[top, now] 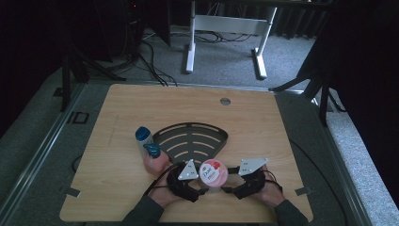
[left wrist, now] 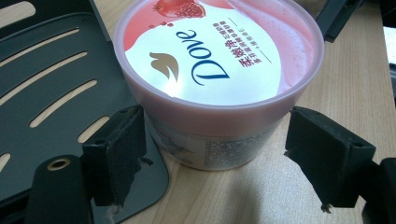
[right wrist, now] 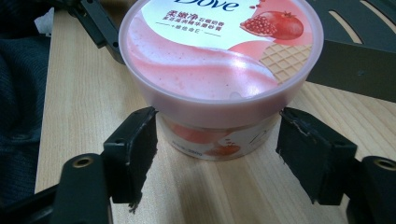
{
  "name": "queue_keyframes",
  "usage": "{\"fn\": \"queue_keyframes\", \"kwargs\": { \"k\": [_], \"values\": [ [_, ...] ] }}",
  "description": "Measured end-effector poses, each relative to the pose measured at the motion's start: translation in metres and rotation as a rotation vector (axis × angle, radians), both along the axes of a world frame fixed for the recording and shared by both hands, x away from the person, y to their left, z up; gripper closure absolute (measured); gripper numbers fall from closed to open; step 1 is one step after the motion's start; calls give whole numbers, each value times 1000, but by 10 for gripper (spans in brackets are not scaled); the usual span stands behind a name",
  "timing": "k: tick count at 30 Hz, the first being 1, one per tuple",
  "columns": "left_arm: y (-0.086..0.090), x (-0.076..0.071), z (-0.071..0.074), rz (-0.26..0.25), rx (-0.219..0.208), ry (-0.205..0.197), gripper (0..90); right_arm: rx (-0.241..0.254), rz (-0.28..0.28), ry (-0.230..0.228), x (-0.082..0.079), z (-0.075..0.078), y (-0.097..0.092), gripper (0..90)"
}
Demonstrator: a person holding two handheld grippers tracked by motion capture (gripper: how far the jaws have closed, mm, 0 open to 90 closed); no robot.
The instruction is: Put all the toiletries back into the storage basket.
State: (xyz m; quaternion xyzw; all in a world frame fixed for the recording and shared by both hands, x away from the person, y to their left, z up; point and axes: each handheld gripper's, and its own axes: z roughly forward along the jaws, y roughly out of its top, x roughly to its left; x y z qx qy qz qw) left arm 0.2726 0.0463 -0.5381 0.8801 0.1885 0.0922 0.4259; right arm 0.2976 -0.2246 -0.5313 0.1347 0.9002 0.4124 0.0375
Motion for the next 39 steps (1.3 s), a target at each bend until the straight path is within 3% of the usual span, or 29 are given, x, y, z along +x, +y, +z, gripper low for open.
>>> {"fn": "queue_keyframes", "kwargs": {
  "k": [3, 15, 26, 31, 39],
  "values": [
    [0, 1, 0, -7, -1, 5, 186, -23, 6, -16, 0, 2, 3, 258],
    [-5, 0, 0, -7, 38, -35, 172, -19, 14, -21, 1, 1, 6, 209],
    [-5, -2, 1, -1, 41, -38, 177, -34, 15, -46, -1, 2, 8, 201],
    [-6, -1, 2, 5, 20, -36, 178, -39, 12, -55, -2, 3, 8, 202],
    [-8, -1, 4, 7, 34, -40, 179, -45, 7, -62, -2, 3, 7, 204]
  ]
}}
